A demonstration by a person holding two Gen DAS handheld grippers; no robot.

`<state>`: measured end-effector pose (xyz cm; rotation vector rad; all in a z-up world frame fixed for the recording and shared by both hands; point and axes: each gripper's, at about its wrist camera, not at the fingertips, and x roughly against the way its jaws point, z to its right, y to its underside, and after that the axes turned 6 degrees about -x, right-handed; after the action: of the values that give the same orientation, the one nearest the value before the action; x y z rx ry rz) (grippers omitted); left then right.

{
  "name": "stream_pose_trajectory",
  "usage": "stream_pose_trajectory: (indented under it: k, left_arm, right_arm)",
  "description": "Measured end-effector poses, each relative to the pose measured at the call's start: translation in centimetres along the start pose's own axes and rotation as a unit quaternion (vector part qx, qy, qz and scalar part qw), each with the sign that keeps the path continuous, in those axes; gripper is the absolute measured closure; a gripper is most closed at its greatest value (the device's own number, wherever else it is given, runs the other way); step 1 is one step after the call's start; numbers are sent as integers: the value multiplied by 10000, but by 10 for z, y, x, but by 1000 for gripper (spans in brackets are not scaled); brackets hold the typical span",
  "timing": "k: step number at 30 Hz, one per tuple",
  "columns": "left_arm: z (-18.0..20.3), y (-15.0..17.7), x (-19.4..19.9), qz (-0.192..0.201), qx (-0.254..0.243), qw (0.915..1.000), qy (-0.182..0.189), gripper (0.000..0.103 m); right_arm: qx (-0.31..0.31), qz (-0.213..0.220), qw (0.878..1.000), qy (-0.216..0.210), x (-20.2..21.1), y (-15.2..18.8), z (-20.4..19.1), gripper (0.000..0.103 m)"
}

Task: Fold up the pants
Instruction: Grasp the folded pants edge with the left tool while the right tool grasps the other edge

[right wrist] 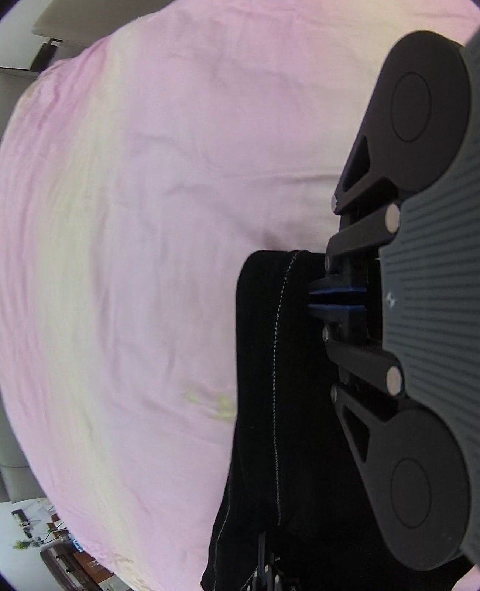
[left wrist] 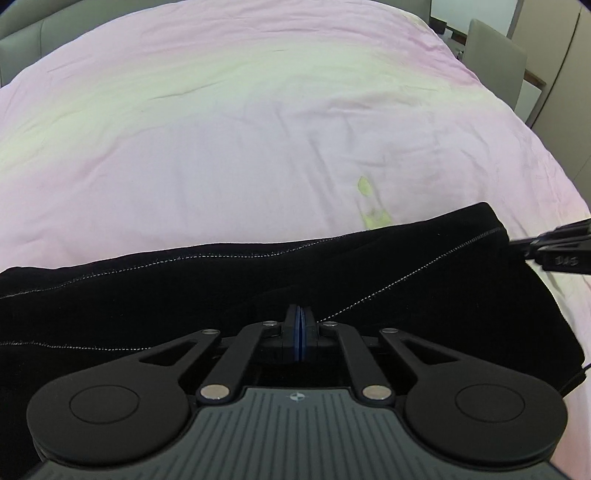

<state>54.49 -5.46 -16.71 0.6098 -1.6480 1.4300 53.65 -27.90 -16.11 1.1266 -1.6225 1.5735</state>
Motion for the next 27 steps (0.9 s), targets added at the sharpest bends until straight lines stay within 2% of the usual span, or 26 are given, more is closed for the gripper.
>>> stream_pose_trajectory:
  k: [3, 7, 11, 13, 16, 19, 21, 23, 25, 27]
  left_arm:
    - [-2, 2, -5, 8, 26, 10000, 6, 97]
    - [-2, 3, 4, 15, 42, 10000, 5, 97]
    - [7, 6, 31, 114, -4, 9999, -35, 97]
    - [16, 12, 49, 193, -175, 9997, 42, 90]
    - [29, 26, 71, 232, -376, 9988, 219, 90]
    - [43, 39, 76, 21, -550, 9983, 216, 90]
    - [49, 47, 72, -163, -679, 9975, 66, 90]
    - [50, 53, 64, -271, -732, 9969, -78, 87]
    - [45, 57, 56, -373, -593, 9975, -62, 87]
    - [43, 60, 49, -501, -556, 9972, -53, 87]
  right_arm:
    - [-131, -55, 9999, -14, -21, 2, 1, 103]
    - [-25, -22, 10000, 52, -12, 0, -4, 103]
    - [-295, 150, 9994, -99, 31, 14, 4, 101]
    - [-181, 228, 9995, -133, 55, 26, 5, 101]
    - [-49, 199, 9996, -182, 83, 49, 5, 101]
    - [34, 56, 9996, -258, 99, 76, 3, 101]
    - [134, -37, 9997, -221, 101, 92, 1, 101]
    - [285, -122, 9993, -186, 95, 105, -4, 101]
    - [318, -199, 9992, -137, 86, 114, -5, 101]
    - [300, -473, 9984, -92, 70, 123, -6, 101]
